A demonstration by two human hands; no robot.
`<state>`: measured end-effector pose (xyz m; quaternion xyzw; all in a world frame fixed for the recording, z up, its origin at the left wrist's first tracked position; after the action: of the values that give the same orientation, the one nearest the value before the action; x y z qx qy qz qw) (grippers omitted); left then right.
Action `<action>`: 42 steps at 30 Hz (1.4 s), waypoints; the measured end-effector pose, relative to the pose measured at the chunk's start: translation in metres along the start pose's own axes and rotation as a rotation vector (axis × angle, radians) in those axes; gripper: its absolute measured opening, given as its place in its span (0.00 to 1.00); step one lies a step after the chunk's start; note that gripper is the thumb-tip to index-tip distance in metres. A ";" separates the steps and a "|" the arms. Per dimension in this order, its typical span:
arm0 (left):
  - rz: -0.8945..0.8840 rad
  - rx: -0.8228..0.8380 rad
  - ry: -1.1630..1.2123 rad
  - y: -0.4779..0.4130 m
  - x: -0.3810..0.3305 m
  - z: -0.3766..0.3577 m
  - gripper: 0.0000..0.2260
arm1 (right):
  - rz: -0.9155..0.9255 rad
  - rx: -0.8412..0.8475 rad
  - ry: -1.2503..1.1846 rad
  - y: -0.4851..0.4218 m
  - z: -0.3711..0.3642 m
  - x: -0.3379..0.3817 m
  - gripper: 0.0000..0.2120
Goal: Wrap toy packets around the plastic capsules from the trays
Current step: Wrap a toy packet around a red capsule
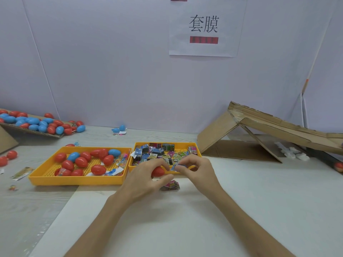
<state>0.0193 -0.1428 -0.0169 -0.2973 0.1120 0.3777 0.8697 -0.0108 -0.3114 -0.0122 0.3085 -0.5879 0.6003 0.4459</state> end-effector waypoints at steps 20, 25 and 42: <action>0.004 -0.182 0.110 -0.002 -0.001 0.008 0.02 | -0.051 0.063 -0.113 0.003 -0.010 0.001 0.10; 0.000 -0.175 0.123 -0.003 -0.002 0.007 0.03 | -0.059 0.044 -0.156 0.002 -0.007 0.002 0.09; 0.055 -0.156 0.222 -0.001 -0.006 0.011 0.08 | -0.107 0.049 -0.171 0.001 -0.006 -0.004 0.10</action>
<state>0.0159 -0.1405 -0.0053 -0.4008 0.1857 0.3737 0.8156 -0.0092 -0.3060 -0.0175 0.4005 -0.5917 0.5613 0.4177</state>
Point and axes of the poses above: each hand's wrist, its own y-axis away from the middle knuckle, its own z-axis out of the back of the hand, x = y × z, the point moved 8 cm from there along -y, towards the middle knuckle, and after that the axes turned 12 degrees about -y, right-handed, at the moved point
